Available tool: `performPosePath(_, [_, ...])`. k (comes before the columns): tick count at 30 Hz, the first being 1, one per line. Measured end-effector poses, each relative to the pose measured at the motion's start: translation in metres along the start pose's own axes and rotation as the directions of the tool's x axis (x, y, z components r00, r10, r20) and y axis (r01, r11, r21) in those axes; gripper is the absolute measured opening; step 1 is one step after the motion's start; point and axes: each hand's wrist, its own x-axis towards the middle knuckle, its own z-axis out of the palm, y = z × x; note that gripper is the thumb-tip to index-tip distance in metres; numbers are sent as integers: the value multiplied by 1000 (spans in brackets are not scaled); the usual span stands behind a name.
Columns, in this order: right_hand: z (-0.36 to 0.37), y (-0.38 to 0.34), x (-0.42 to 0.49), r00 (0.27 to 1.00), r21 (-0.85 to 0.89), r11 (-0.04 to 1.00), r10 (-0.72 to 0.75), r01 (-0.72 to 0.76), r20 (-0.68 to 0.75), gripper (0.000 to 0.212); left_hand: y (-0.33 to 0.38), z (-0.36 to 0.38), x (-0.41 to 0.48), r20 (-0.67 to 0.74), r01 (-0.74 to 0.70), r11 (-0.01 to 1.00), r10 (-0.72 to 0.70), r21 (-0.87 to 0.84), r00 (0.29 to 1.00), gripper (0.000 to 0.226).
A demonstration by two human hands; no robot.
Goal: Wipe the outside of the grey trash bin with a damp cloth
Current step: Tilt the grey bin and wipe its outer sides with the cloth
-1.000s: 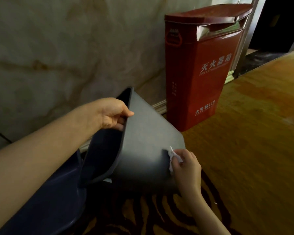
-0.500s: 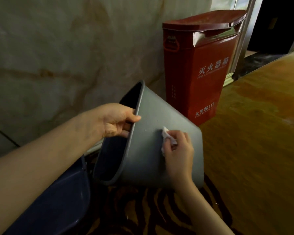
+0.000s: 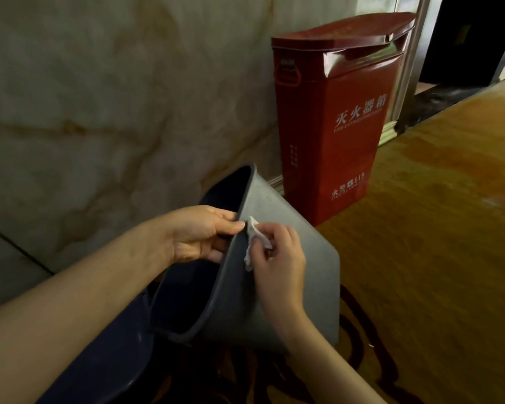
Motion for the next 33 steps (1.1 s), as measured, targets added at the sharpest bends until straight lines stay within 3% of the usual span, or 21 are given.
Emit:
performPosePath(4, [-9, 30, 24, 982, -19, 986, 163, -165, -91, 13, -2, -4, 0, -2, 4, 1000, -4, 13, 1000, 20])
performPosePath(10, [-33, 85, 18, 876, -115, 881, 427, -459, -224, 9, -2, -14, 0, -11, 12, 999, -12, 33, 1000, 19])
performPosePath(14, [-35, 101, 2, 858, -168, 848, 465, -502, -216, 8, 9, -15, 6, -12, 61, 998, -61, 1, 998, 27])
performPosePath(17, [-37, 103, -4, 850, -166, 838, 489, -520, -194, 9, 16, -9, 19, -133, 40, 993, -25, 112, 991, 40])
performPosePath(19, [-41, 98, -3, 839, -158, 828, 510, -539, -191, 10, 18, -4, 27, -202, -4, 985, 40, 175, 979, 30])
performPosePath(22, [-45, 69, -1, 900, -97, 903, 398, -419, -176, 15, 22, 2, 32, -216, -38, 988, 70, 148, 974, 19])
performPosePath(25, [-32, 21, -3, 986, -8, 986, 167, -168, -14, 30, 27, 8, 33, -191, -25, 987, 56, 159, 980, 21])
performPosePath(28, [-11, -6, -8, 995, 0, 1000, -7, 7, 99, 29, 30, 14, 32, -158, -28, 982, 58, 189, 986, 23])
performPosePath(30, [-8, 0, -5, 998, 0, 1000, -1, 1, 55, 24, 30, 13, 30, -139, -33, 977, 63, 212, 988, 23])
performPosePath(33, [-20, 36, 7, 975, -20, 976, 213, -215, -70, 13, 26, 6, 28, -113, -43, 975, 69, 220, 991, 23])
